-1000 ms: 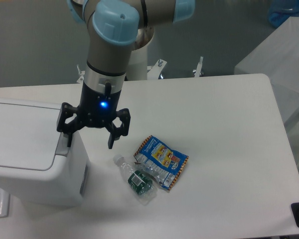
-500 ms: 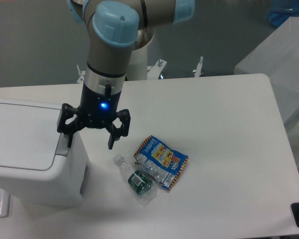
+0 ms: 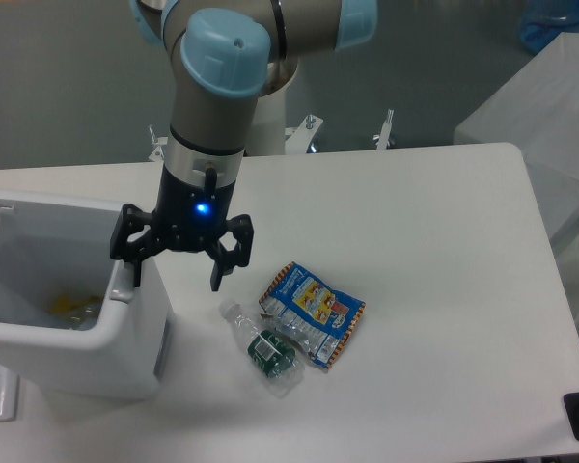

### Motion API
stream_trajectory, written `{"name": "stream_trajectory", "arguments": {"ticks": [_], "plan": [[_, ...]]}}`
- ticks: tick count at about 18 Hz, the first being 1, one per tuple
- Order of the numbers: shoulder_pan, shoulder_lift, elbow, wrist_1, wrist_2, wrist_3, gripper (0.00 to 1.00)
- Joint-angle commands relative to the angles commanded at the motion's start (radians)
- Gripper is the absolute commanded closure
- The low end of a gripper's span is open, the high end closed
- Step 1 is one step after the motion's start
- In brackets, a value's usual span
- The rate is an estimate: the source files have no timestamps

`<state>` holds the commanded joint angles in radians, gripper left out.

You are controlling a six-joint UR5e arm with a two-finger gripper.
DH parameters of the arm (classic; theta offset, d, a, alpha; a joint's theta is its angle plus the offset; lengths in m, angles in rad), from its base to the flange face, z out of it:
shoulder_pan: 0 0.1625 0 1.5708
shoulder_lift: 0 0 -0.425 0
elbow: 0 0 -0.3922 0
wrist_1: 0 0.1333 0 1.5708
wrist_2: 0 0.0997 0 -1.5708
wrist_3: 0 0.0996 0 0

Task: Open the trash can
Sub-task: 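Hold the gripper above the tab as the lid swings open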

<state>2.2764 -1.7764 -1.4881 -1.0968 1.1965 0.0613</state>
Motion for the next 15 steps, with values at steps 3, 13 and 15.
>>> {"name": "stream_trajectory", "arguments": {"ticks": [3, 13, 15], "plan": [[0.003, 0.002, 0.073, 0.041, 0.0, 0.011, 0.0], [0.046, 0.006, 0.121, 0.107, 0.325, 0.325, 0.0], [0.054, 0.006, 0.115, 0.107, 0.336, 0.365, 0.0]]}}
